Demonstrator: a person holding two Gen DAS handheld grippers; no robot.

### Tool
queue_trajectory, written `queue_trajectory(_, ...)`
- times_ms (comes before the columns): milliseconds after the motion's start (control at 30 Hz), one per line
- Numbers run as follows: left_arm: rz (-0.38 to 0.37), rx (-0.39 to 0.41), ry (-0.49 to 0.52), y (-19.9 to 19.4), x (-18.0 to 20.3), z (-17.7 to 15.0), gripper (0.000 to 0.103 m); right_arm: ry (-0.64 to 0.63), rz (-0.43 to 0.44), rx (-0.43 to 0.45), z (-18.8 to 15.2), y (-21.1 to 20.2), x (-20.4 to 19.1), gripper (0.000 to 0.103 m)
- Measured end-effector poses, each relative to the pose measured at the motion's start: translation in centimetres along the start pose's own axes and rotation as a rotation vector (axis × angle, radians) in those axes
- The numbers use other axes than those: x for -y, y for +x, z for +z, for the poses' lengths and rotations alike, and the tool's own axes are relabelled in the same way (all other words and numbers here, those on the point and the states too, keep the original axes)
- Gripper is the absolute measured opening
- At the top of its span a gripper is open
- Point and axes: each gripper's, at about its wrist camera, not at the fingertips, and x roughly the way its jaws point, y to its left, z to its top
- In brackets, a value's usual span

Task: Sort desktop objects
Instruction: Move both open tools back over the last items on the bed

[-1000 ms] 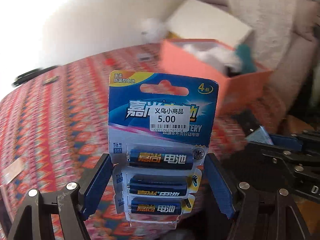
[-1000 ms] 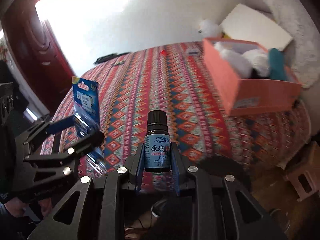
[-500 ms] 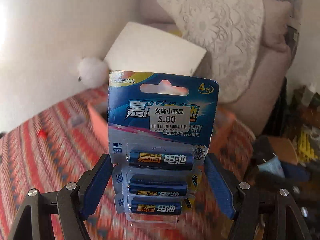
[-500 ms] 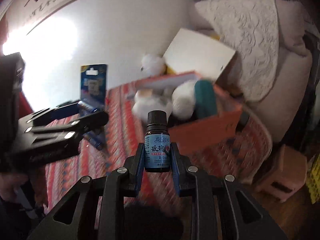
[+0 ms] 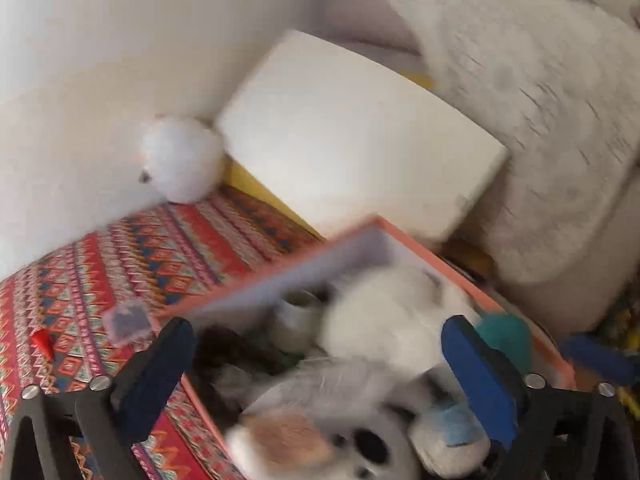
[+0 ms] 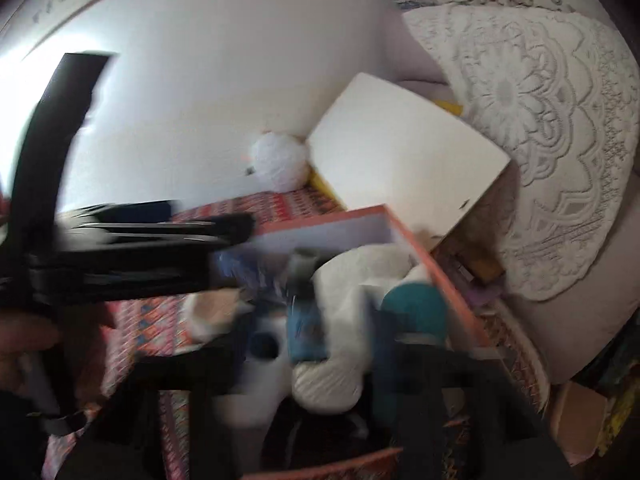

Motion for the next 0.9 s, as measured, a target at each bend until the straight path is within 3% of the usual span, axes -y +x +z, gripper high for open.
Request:
queue_trajectory(200, 0.014, -0.022, -0.072, -3.2, -3.4, -2.7, 0.102, 0.022, 0.023, 0.011, -0.6, -1.3, -1.0, 0.091)
queue_trajectory(633, 0.147, -0.101, -0.135, -17.6, -6.8, -19.3, 0.102, -0.038, 0.121, -0.025, -8.1, -12.5, -8.9, 0.093)
queue_trajectory(767, 0.215, -0.138, -0.166, -20.7, -9.6, -24.6, 0.102, -0.065, 0.166, -0.08, -11.8, -13.7, -12.9, 0.093)
queue_trajectory(900, 0.258, -0.149, -0.241, -22.1, -13.6, -27.2, 0.102, -0.083, 0.2, -0.147, -14.1, -12.7, -16.1, 0.093)
